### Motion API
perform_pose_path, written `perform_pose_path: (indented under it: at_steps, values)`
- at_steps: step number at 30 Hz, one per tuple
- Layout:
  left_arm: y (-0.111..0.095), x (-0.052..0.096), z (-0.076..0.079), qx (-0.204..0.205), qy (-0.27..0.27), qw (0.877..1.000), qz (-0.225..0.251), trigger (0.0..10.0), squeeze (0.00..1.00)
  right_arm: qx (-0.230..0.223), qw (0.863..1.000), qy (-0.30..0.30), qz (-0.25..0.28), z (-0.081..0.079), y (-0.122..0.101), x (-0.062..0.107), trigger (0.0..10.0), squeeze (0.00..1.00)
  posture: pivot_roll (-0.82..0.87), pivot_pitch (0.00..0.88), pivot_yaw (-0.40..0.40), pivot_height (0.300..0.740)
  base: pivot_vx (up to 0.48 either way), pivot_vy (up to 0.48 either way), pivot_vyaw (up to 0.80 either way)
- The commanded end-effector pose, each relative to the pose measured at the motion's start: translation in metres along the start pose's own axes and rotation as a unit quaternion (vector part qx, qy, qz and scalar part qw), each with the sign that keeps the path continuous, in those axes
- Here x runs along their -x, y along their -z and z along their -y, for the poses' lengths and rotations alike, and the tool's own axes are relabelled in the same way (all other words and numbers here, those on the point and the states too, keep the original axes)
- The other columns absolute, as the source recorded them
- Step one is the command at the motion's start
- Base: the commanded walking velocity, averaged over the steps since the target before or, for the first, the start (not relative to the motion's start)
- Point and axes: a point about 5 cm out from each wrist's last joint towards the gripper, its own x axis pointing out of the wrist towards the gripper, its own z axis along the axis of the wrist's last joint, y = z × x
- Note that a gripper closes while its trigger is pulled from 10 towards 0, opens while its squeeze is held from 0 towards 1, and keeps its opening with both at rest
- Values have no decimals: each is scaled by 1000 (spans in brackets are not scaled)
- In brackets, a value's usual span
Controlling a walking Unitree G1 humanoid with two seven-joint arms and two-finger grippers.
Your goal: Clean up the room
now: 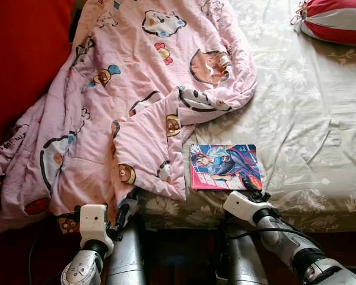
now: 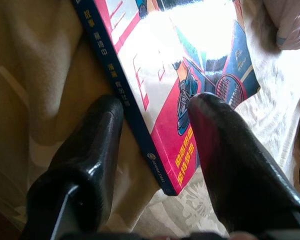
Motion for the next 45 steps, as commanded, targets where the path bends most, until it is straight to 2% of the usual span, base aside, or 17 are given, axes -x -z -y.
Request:
perform_pose_path:
  at_steps: [1, 8, 13, 16, 21, 25, 31, 37, 41, 45]
  values:
    - [5, 7, -3, 2, -6, 1000, -14, 10000, 0, 4, 1000, -11, -10, -6, 7, 4, 10000, 0, 158, 351, -15, 582, 0, 0, 0]
    - [7, 16, -4, 1, -10, 1000, -20, 10000, 0, 18, 1000, -18, -3, -11, 9, 8, 10000, 0, 169, 373, -17, 582, 0, 0, 0]
    - [5, 25, -5, 0, -13, 1000, -21, 10000, 0, 34, 999, -2, -2, -8, 14, 10, 10000, 0, 180, 402, -17, 582, 0, 0, 0]
    - [5, 29, -6, 0, -16, 1000, -22, 10000, 0, 52, 998, 22, 1, -2, 17, 10, 10000, 0, 184, 413, -13, 582, 0, 0, 0]
    - [1, 33, -9, -4, -20, 1000, -21, 10000, 0, 71, 994, 88, 12, 20, 17, 6, 10000, 0, 198, 432, -10, 582, 0, 0, 0]
    - [-3, 34, -10, -5, -22, 1000, -21, 10000, 0, 78, 991, 108, 19, 30, 13, 2, 10000, 0, 205, 444, -11, 582, 0, 0, 0]
    - [-2, 39, -10, -6, -23, 999, -26, 10000, 0, 77, 994, 79, 25, 24, 6, -1, 10000, 0, 206, 464, -16, 582, 0, 0, 0]
    - [1, 51, -6, -3, -26, 999, -37, 10000, 0, 82, 994, 62, 39, 9, 2, 2, 10000, 0, 218, 485, -19, 582, 0, 0, 0]
    - [0, 54, -7, -3, -28, 999, -38, 10000, 0, 84, 994, 61, 40, 7, 3, 3, 10000, 0, 223, 492, -20, 582, 0, 0, 0]
    - [-3, 59, -7, -4, -32, 999, -38, 10000, 0, 91, 993, 71, 38, 12, 3, 2, 10000, 0, 227, 513, -23, 582, 0, 0, 0]
